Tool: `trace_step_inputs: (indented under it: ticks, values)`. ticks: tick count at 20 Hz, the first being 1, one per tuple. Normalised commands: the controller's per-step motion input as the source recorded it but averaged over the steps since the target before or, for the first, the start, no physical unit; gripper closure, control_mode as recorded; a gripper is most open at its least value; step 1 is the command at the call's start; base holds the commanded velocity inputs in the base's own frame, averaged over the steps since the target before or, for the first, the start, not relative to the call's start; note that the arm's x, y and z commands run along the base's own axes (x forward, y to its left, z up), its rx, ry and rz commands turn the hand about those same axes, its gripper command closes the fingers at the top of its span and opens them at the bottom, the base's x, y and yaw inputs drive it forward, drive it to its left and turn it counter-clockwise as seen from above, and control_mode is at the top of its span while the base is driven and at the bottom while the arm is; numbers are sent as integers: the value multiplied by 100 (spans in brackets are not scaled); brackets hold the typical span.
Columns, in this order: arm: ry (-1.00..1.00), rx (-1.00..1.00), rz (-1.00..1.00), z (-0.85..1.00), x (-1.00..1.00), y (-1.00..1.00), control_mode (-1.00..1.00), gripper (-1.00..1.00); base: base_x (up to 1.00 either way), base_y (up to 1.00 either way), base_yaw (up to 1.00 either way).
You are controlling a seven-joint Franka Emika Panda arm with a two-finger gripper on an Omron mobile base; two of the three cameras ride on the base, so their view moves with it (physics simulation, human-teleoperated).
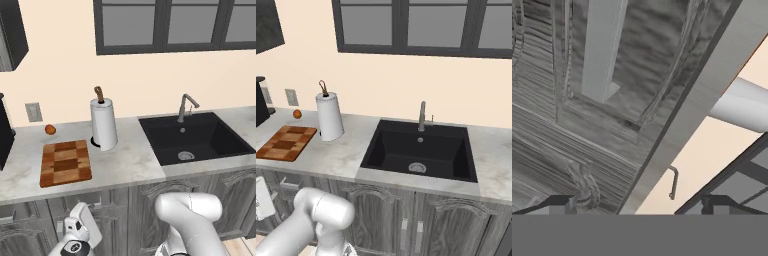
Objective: Open the drawer on the left and place the cutting tools on the cutting board.
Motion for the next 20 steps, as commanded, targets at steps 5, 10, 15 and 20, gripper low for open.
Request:
trace_step_inputs:
  ticks: [5,10,15,20]
  values:
    - [0,0,0,0,0,0,-100,-100,0,0,0]
    - [-1,0,0,-5,0,5,-100,-100,0,0,0]
    - [-2,0,0,-8,0,12,-100,-100,0,0,0]
    - [-2,1,0,-27,11,13,-100,-100,0,0,0]
